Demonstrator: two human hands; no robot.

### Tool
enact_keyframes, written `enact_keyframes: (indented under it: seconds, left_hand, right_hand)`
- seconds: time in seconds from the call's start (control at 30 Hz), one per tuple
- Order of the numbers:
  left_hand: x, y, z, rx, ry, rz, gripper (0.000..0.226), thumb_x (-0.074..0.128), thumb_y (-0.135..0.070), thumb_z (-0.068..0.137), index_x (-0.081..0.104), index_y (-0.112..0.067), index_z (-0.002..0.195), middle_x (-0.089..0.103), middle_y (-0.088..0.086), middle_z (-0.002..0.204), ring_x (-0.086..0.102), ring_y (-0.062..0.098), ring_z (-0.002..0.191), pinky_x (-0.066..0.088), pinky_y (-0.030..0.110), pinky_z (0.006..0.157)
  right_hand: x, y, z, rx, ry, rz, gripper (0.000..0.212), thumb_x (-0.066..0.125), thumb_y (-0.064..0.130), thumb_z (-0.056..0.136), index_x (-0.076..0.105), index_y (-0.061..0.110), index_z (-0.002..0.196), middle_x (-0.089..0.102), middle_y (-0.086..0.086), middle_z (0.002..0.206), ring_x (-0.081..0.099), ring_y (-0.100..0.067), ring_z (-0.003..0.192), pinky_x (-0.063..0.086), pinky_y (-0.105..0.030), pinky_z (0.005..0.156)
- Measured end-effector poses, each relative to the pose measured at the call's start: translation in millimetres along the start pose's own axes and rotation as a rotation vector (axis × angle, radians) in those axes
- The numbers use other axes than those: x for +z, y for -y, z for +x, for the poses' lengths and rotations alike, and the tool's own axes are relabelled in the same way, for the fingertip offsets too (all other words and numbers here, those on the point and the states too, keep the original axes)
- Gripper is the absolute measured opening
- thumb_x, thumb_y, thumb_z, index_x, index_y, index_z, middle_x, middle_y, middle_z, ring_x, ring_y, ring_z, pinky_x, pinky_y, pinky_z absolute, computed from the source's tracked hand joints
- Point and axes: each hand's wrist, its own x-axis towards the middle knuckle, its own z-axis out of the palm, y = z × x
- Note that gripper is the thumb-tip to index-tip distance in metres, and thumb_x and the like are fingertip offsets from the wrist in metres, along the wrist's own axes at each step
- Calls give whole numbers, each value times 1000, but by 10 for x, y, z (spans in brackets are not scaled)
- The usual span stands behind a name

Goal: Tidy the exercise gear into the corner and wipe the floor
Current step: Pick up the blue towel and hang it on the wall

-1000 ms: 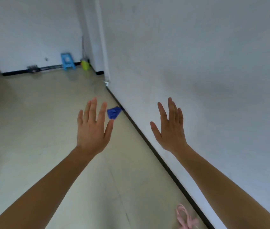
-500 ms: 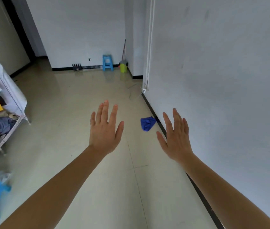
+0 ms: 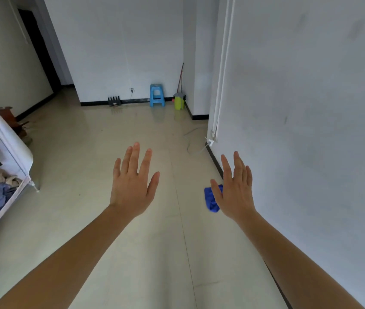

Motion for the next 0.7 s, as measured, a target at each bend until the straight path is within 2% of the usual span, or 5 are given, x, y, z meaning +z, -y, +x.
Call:
enact_keyframes:
  seconds: [0.2, 0.4, 0.47, 0.63, 0.7]
  left_hand:
    - [952, 715, 1249, -18, -24, -29, 65, 25, -49, 102, 22, -13, 156, 14, 20, 163, 17, 38, 149, 25, 58, 117]
    - [2021, 1197, 2700, 130, 52, -46, 65, 24, -48, 103, 21, -12, 156, 14, 21, 162, 18, 38, 149, 27, 59, 115]
    - [2311, 1232, 3239, 197, 81, -50, 65, 23, -48, 103, 22, -11, 156, 14, 21, 162, 19, 37, 149, 28, 59, 114]
    - [3077, 1002, 4403, 324, 145, -106, 64, 23, -47, 103, 20, -12, 156, 12, 20, 163, 16, 36, 150, 27, 59, 115]
    - [3455, 824, 4785, 377, 172, -132, 64, 23, -47, 103, 19, -12, 156, 11, 20, 163, 16, 35, 150, 27, 59, 115]
  right_hand:
    - [1010, -25, 1336, -64, 15, -64, 71, 40, 47, 100, 18, 17, 160, 9, -21, 166, 21, -37, 151, 19, -54, 122]
    - [1918, -296, 2552, 6, 70, -176, 71, 31, 49, 99, 20, 14, 159, 11, -22, 165, 22, -38, 150, 19, -56, 121]
    - [2095, -452, 2888, 50, 83, -220, 70, 31, 48, 98, 21, 13, 159, 14, -24, 164, 26, -39, 149, 23, -57, 119]
    - [2441, -966, 3464, 193, 48, -259, 70, 50, 39, 100, 22, 12, 158, 16, -26, 163, 29, -42, 147, 26, -59, 118]
    - [2627, -1237, 3636, 251, 48, -273, 70, 49, 40, 100, 22, 12, 158, 16, -26, 163, 29, -41, 147, 26, -58, 118]
